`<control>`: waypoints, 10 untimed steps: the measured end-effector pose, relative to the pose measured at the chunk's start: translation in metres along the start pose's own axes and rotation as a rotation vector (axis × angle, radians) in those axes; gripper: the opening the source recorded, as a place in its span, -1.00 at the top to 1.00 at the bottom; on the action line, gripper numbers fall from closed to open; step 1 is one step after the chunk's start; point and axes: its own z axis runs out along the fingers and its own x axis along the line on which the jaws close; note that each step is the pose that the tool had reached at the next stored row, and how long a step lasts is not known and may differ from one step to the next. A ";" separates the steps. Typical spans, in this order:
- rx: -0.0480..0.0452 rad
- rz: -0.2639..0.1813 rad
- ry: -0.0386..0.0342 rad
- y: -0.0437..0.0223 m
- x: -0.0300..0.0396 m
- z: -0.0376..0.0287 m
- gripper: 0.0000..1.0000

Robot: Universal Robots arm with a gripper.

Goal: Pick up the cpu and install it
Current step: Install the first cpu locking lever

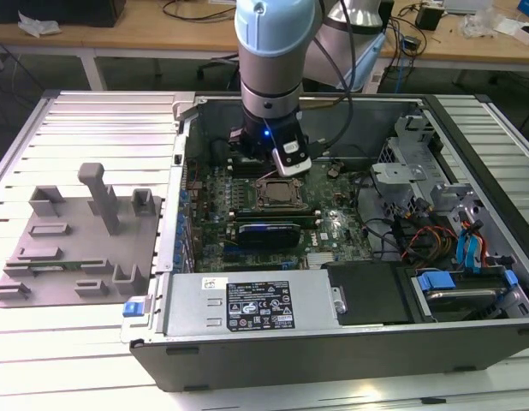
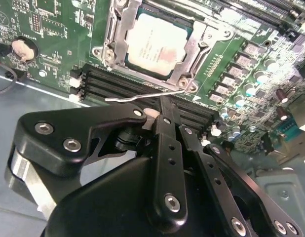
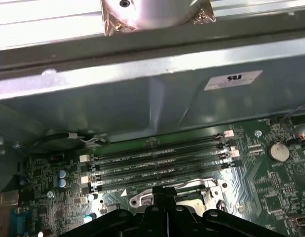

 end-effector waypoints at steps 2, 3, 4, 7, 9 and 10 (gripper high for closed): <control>0.0022 0.003 -0.0014 0.0019 -0.0012 0.0009 0.79; 0.0034 0.006 -0.0025 0.0024 -0.0023 0.0013 0.79; 0.0049 0.008 -0.0034 0.0028 -0.0036 0.0017 0.79; 0.0099 0.015 -0.0065 0.0046 -0.0059 0.0036 0.79; 0.0125 0.020 -0.0082 0.0073 -0.0056 0.0052 0.79; 0.0136 0.021 -0.0087 0.0086 -0.0054 0.0058 0.79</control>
